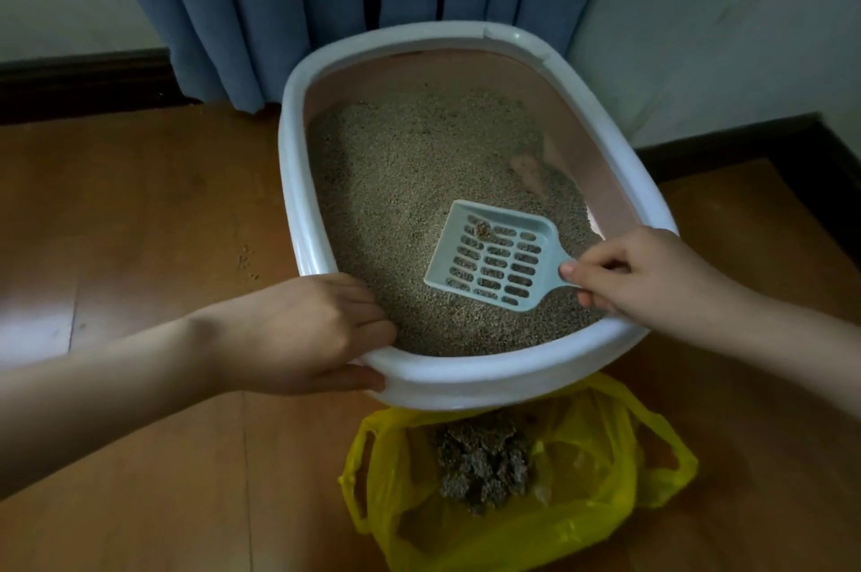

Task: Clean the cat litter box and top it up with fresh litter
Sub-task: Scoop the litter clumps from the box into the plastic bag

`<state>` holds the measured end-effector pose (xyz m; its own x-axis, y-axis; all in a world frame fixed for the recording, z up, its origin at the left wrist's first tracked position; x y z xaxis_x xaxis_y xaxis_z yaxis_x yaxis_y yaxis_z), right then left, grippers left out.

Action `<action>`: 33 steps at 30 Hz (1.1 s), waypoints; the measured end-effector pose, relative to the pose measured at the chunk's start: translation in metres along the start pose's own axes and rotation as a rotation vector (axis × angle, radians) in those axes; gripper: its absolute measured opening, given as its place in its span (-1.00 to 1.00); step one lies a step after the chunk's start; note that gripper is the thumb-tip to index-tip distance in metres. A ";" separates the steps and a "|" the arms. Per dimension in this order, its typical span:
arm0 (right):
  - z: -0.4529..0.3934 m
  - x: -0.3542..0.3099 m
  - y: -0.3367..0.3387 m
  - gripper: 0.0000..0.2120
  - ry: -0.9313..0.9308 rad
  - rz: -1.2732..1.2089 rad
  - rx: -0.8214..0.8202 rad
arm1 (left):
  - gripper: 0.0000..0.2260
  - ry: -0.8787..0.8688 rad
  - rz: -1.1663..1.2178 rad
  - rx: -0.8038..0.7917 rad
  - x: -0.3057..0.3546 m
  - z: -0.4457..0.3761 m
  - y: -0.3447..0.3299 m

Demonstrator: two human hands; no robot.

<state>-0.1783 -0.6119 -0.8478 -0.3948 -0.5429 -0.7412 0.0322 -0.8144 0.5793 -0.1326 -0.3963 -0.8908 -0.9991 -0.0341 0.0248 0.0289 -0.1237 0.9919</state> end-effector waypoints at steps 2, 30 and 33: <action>0.009 -0.006 0.002 -0.65 0.045 -0.029 0.008 | -0.67 0.019 0.000 0.066 0.001 0.003 0.006; 0.126 -0.001 -0.085 -0.69 0.877 0.864 0.101 | -0.62 -0.034 -0.180 0.181 0.018 0.015 0.020; 0.127 -0.002 -0.083 -0.69 0.908 0.846 0.105 | -0.62 -0.035 -0.173 0.192 0.019 0.015 0.021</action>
<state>-0.2969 -0.5173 -0.8509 0.4927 -0.8678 -0.0643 -0.1228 -0.1425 0.9821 -0.1511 -0.3846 -0.8674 -0.9893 0.0061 -0.1458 -0.1451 0.0662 0.9872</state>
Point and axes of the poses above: each hand's wrist, its own z-axis away from the middle knuckle, its own y-axis out of the back of the hand, x = y × z, the point moved 10 cm from there along -z, towards the middle knuckle, and after that the axes turned 13 degrees about -z, right-handed, at the moved point
